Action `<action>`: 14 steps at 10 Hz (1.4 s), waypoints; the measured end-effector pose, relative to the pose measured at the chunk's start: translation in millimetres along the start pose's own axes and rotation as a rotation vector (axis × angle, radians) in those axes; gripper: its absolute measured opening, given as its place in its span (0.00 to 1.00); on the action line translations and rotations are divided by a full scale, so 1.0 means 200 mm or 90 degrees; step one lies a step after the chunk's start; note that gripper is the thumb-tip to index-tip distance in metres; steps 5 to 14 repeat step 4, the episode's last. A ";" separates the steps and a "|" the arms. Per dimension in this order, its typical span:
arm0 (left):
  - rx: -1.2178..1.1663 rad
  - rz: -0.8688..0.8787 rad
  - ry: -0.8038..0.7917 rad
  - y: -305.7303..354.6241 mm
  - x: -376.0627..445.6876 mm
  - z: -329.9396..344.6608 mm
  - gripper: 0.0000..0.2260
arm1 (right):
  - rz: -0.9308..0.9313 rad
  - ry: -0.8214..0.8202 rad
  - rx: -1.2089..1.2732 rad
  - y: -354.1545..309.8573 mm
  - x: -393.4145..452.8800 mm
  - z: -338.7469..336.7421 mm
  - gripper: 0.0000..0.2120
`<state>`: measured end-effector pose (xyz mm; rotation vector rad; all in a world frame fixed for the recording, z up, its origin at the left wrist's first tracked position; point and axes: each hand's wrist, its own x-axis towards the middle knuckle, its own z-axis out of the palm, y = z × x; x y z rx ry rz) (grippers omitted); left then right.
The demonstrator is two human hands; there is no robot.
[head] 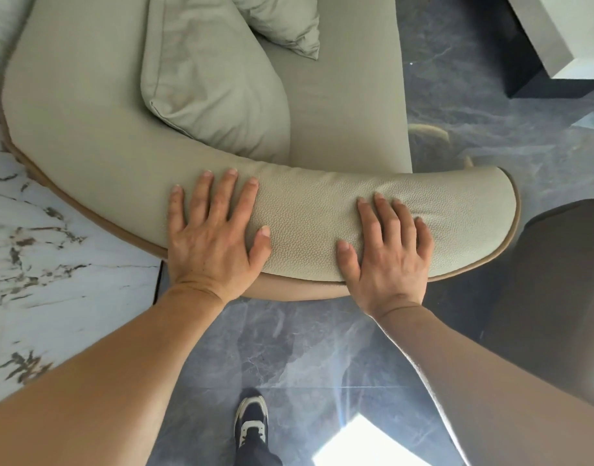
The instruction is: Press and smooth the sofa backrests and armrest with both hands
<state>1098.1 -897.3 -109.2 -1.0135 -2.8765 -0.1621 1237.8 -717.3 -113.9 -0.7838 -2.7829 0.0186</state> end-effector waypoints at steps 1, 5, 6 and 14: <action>0.019 0.002 -0.054 0.01 0.00 -0.03 0.30 | 0.010 -0.072 -0.013 0.00 0.00 -0.04 0.32; -0.048 0.018 -0.337 -0.01 0.10 -0.29 0.29 | 0.076 -0.432 0.009 -0.03 0.15 -0.38 0.34; -0.048 0.018 -0.337 -0.01 0.10 -0.29 0.29 | 0.076 -0.432 0.009 -0.03 0.15 -0.38 0.34; -0.048 0.018 -0.337 -0.01 0.10 -0.29 0.29 | 0.076 -0.432 0.009 -0.03 0.15 -0.38 0.34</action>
